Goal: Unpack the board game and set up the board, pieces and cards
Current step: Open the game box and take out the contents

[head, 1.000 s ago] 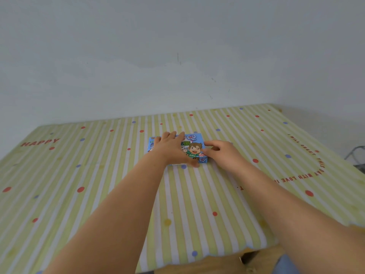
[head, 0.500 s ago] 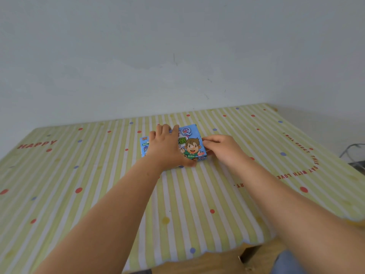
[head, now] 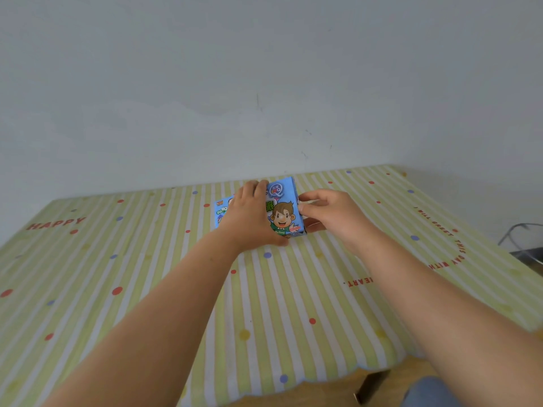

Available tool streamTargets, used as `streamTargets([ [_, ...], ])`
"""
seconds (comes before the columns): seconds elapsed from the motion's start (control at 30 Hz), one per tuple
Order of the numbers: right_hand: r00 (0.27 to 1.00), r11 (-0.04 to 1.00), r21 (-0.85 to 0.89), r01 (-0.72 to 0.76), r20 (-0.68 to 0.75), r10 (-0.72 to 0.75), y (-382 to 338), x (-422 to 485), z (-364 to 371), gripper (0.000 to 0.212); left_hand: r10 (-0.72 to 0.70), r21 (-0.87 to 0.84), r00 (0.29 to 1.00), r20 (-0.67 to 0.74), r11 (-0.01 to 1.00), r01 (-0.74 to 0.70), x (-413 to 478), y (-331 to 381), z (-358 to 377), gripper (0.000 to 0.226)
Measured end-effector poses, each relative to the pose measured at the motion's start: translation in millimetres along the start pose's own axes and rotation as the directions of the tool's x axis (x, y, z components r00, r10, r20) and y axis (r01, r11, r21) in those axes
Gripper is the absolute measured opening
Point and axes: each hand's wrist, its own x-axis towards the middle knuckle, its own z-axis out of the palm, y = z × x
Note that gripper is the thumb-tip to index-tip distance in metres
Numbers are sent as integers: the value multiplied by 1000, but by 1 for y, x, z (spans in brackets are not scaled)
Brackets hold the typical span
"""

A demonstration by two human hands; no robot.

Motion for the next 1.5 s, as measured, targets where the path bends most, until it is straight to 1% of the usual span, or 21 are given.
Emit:
streamTargets([
  [0.13,998,998,-36,47,-35,-48,-5,-3,7,25,73,46,997,-24,996,-72,-2,2,-5,126],
  [0.23,990,992,-86,93,-96,-101,-6,-5,12,23,84,50,996,-33,995,-82,-1,4,-8,121],
  [0.3,988,990,-100,97,-110,-108,-5,-8,14,25,94,59,995,-35,994,-92,0,6,-9,117],
  [0.37,989,992,-83,97,-107,-106,-4,-9,13,26,106,67,994,-37,992,-103,0,5,-9,117],
  [0.43,985,993,-66,97,-137,-106,-2,-8,11,26,120,33,992,-41,992,-119,0,4,-10,117],
  [0.5,985,997,2,79,-157,-78,-1,-7,6,28,129,-13,991,-46,992,-129,0,4,-12,117],
  [0.57,988,996,67,65,-144,-55,-1,-8,3,32,137,-13,989,-47,990,-138,0,5,-14,117],
  [0.7,990,994,81,75,-129,-65,-1,-8,2,41,128,1,990,-52,992,-128,1,4,-13,115],
  [0.77,981,994,-2,109,-161,-107,2,-6,3,45,110,9,993,-46,994,-110,1,3,-13,116],
  [0.83,953,967,-187,174,-215,-213,4,-5,3,44,95,19,995,-44,995,-94,1,1,-12,116],
  [0.93,891,865,-414,284,-219,-397,2,-7,5,29,92,54,995,-45,995,-90,1,1,-10,117],
  [1.0,877,816,-478,323,-174,-449,1,-8,8,18,108,91,993,-45,991,-103,1,3,-9,117],
  [1.03,880,806,-495,324,-155,-449,0,-8,9,15,115,105,992,-44,988,-110,1,4,-9,117],
  [1.1,902,801,-531,277,-143,-407,1,-8,13,11,123,120,991,-44,986,-117,1,5,-8,116],
  [1.17,925,803,-563,195,-167,-341,4,-8,14,10,128,150,991,-42,981,-121,0,6,-7,115],
  [1.23,939,827,-546,132,-198,-281,6,-8,16,13,143,202,989,-37,970,-133,0,6,-6,114],
  [1.33,960,877,-471,91,-193,-203,7,-8,17,16,158,258,987,-26,955,-147,-1,6,-4,113],
  [1.43,983,941,-332,66,-143,-119,9,-7,19,14,163,333,987,-6,930,-152,-2,7,0,115],
  [1.5,987,963,-264,51,-131,-88,10,-6,19,13,175,375,984,-7,913,-160,-2,9,3,119],
])
